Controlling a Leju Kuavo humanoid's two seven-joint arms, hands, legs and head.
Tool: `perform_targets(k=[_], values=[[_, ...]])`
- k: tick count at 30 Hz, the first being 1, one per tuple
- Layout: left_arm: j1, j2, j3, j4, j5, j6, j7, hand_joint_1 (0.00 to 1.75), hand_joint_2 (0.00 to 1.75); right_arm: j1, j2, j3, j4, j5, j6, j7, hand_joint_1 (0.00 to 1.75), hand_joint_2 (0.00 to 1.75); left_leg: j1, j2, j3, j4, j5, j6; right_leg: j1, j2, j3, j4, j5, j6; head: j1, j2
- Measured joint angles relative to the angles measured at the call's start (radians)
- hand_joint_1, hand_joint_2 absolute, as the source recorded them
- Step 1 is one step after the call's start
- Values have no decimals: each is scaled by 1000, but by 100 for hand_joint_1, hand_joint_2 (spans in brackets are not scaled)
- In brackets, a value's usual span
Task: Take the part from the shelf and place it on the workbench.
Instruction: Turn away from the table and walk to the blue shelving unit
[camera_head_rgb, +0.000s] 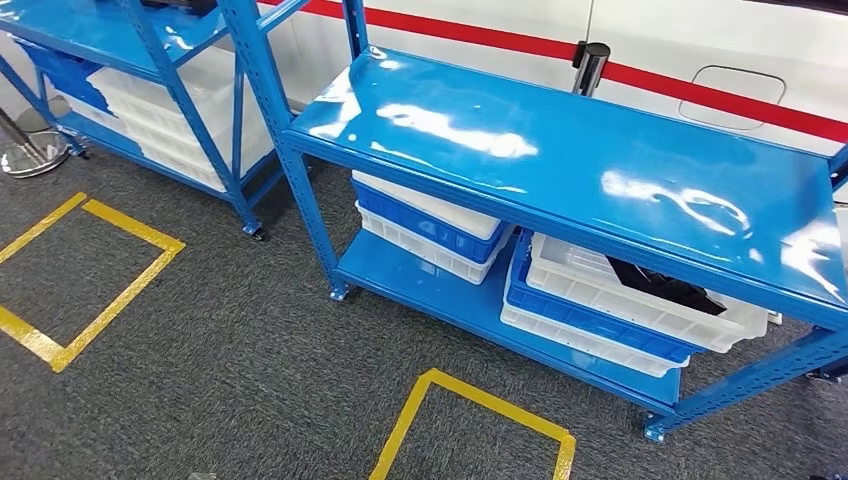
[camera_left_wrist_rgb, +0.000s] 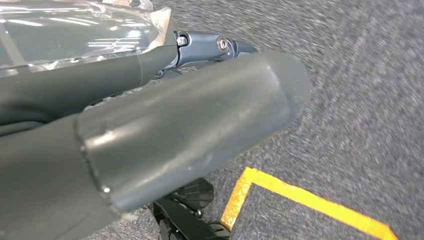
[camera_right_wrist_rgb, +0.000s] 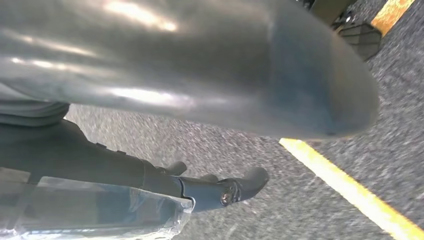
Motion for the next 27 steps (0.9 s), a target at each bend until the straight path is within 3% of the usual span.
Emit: perform_targets(k=[2,4,5,7,9,11,13,14,15,16,18,20,22,24,26,27], values=[[-1,-1,0,0,-1,0,2,0,0,1,0,-1,0,-1,0,0,0,0,0,-40,55,-125,70,10,3,26,3,1,1,2,0,0],[-1,-1,0,0,-2,0,5,0,0,-1,2,-1,0,-1,-1,-1,0,0,-2,-76,90,-205,96,14,4,49,-2,2,4,8,0,0],[-2,-1,0,0,-2,0,6,0,0,0,2,-1,0,-2,-2,-1,0,0,-6,-78,94,-216,94,15,4,59,-7,2,7,13,0,0],[-4,-2,0,0,-3,0,7,0,0,5,2,-3,0,-2,-2,-2,0,0,-10,-55,96,-227,102,23,-1,69,-19,3,11,24,0,0],[-7,-4,0,0,-3,0,7,0,0,8,1,-6,0,-2,-2,-2,0,0,-10,-28,100,-242,112,36,1,28,-47,44,-10,26,3,0],[-4,-4,0,0,-3,0,8,0,0,6,0,-8,0,-2,-2,-2,0,0,-12,3,100,-247,116,42,2,-26,-102,153,-64,20,7,0],[-2,-4,0,0,-4,0,9,0,0,5,-1,-9,0,-3,-2,-2,0,0,-14,35,98,-247,116,43,-3,-43,-153,262,-102,24,9,0],[-2,-5,0,0,-4,0,10,0,0,7,-2,-10,0,-4,-2,-2,0,0,-14,50,97,-246,115,42,-6,-47,-157,277,-103,31,9,0],[-2,-6,0,0,-5,-1,11,0,0,9,-2,-12,0,-4,-2,-2,0,0,-14,63,97,-246,114,41,-9,-52,-139,250,-89,42,10,0],[-2,-7,0,0,-6,-1,11,0,0,11,-3,-14,0,-5,-2,-2,0,0,-13,75,99,-245,113,38,-14,-64,-102,189,-66,52,10,0],[-3,-7,0,0,-6,-1,13,0,0,9,-3,-16,0,-5,-2,-3,0,0,-16,98,103,-242,106,27,-17,-115,-27,56,-29,61,11,0],[-5,-5,0,-1,-6,-1,14,0,0,7,-2,-18,0,-5,-2,-8,0,0,-21,117,110,-241,99,12,-13,-138,3,3,-19,50,7,0],[-8,-6,0,-1,-6,-1,14,0,0,8,-3,-19,0,-4,-5,-18,0,0,-16,130,116,-243,97,0,-12,-116,4,2,-15,35,2,0],[-10,-8,0,-1,-6,-1,14,0,0,10,-4,-19,0,1,-15,-23,0,0,-7,95,108,-214,72,-11,-16,-100,4,0,-11,21,1,0],[-7,-9,0,0,-6,-1,14,0,0,9,-5,-19,0,7,-28,-25,0,0,-3,36,61,-110,8,-16,-15,-86,4,-2,-9,9,-1,0],[-4,-9,0,0,-6,-1,14,0,0,8,-5,-19,0,9,-32,-26,0,0,-3,19,28,-41,-24,-15,-11,-80,4,-1,-9,4,-1,0]])
